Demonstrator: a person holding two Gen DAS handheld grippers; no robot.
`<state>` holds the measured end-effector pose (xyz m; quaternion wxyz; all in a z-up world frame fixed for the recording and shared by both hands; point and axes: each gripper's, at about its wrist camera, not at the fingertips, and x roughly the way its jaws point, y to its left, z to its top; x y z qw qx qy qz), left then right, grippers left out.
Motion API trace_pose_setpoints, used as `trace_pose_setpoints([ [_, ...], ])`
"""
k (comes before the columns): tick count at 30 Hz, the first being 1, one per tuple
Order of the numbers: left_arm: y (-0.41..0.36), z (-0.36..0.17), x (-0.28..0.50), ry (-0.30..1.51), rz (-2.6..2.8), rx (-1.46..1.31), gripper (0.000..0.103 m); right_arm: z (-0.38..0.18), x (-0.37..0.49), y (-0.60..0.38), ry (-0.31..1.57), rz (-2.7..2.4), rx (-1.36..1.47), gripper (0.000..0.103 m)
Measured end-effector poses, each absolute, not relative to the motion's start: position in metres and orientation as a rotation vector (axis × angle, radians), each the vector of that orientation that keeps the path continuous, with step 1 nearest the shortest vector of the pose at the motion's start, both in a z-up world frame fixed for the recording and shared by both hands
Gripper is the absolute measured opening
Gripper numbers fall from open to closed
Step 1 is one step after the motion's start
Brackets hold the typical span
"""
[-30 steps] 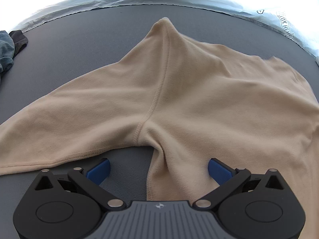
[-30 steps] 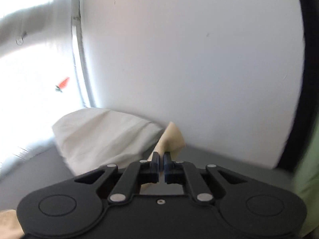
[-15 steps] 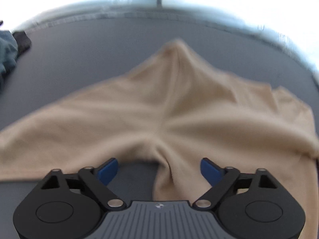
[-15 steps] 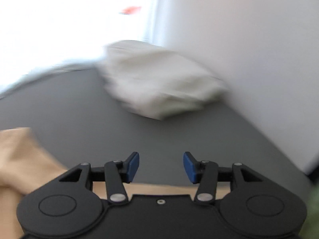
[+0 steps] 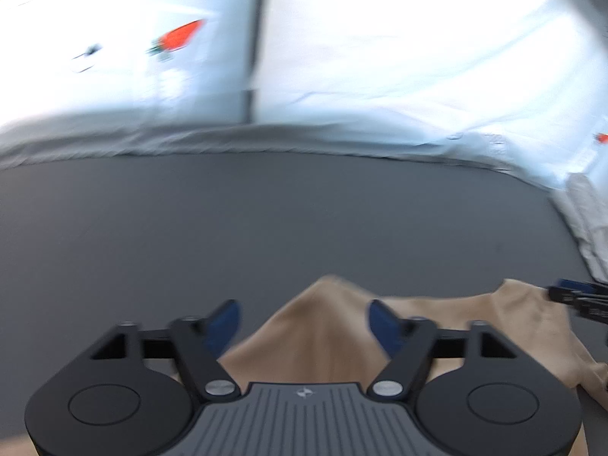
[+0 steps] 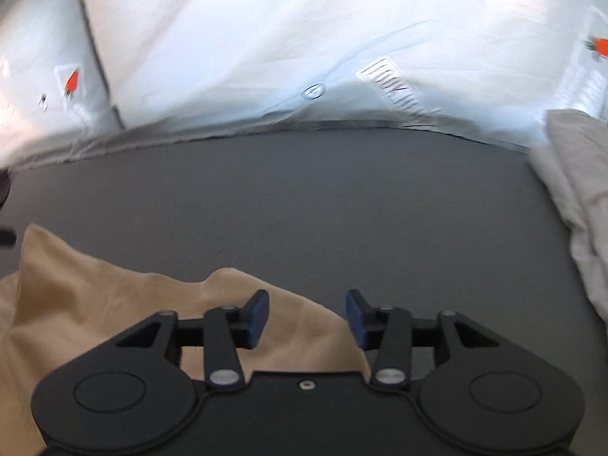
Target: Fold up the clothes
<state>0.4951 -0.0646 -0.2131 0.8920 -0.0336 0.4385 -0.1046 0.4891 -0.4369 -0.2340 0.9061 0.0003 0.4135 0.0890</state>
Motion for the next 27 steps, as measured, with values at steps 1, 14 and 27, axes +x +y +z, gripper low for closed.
trace_pose_setpoints([
  [1,-0.066,-0.217,0.501,0.919,-0.248,-0.059,0.081,-0.240,0.493,-0.435,0.869,0.203,-0.021,0.048],
  [14,-0.084,-0.240,0.502,0.824,-0.166,0.016,0.009,-0.221,0.511,-0.427,0.656,0.203,-0.019,0.008],
  [27,-0.074,-0.263,0.562,0.850,-0.020,0.000,0.032,-0.261,0.589,-0.375,0.683,0.121,-0.304,0.024],
])
